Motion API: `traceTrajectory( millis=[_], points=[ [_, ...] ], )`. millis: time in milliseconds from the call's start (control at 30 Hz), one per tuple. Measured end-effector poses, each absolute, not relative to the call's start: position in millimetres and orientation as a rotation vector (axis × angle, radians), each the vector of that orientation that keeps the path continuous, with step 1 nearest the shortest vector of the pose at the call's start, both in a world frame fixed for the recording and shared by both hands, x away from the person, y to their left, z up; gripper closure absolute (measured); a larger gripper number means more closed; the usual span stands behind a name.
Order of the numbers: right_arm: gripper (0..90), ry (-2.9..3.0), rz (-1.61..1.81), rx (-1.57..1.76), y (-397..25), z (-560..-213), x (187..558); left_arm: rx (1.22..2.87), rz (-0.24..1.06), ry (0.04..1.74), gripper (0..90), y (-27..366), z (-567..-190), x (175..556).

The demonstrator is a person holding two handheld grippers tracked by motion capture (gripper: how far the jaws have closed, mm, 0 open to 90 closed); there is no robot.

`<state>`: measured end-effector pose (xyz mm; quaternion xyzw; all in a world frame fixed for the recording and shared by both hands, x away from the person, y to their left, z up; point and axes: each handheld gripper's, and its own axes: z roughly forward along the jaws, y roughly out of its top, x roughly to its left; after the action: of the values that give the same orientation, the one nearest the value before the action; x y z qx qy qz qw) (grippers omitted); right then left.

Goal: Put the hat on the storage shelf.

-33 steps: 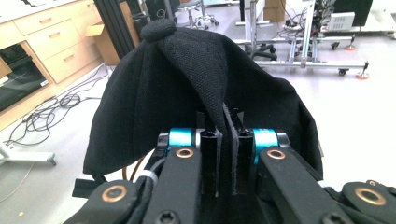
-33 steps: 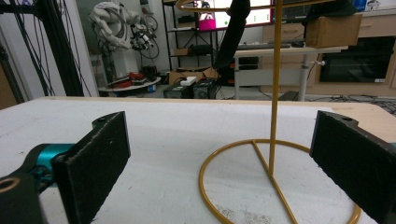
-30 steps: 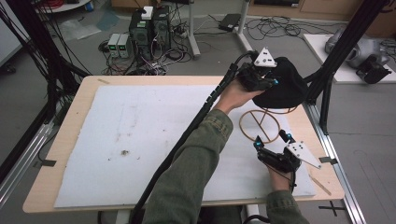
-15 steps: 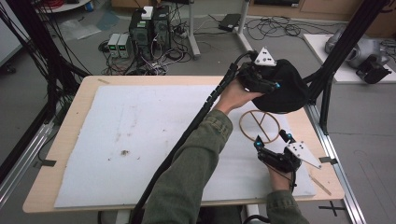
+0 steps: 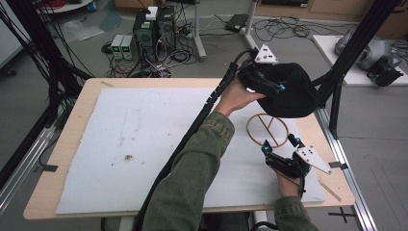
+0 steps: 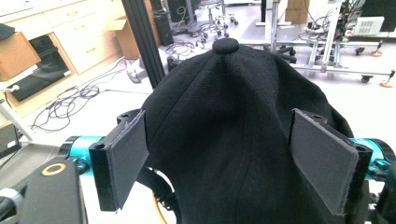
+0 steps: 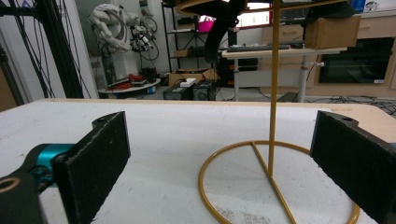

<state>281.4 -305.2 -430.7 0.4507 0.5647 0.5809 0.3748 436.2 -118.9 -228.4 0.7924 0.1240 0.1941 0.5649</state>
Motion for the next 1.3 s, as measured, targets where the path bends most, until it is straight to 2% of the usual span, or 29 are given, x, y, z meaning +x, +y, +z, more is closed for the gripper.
traceTrajectory(
  millis=[667, 1300],
  points=[
    [4.1, 1.448, 1.486, 1.154, -301.4, -430.3, 280.0, 1.801, 0.524, 0.417, 18.7, -21.9, -215.1, 420.6],
    [4.1, 1.459, 1.475, 1.150, -297.7, -430.9, 279.5, 1.622, 0.647, 0.581, 17.8, 93.7, -218.9, 381.0]
  ],
)
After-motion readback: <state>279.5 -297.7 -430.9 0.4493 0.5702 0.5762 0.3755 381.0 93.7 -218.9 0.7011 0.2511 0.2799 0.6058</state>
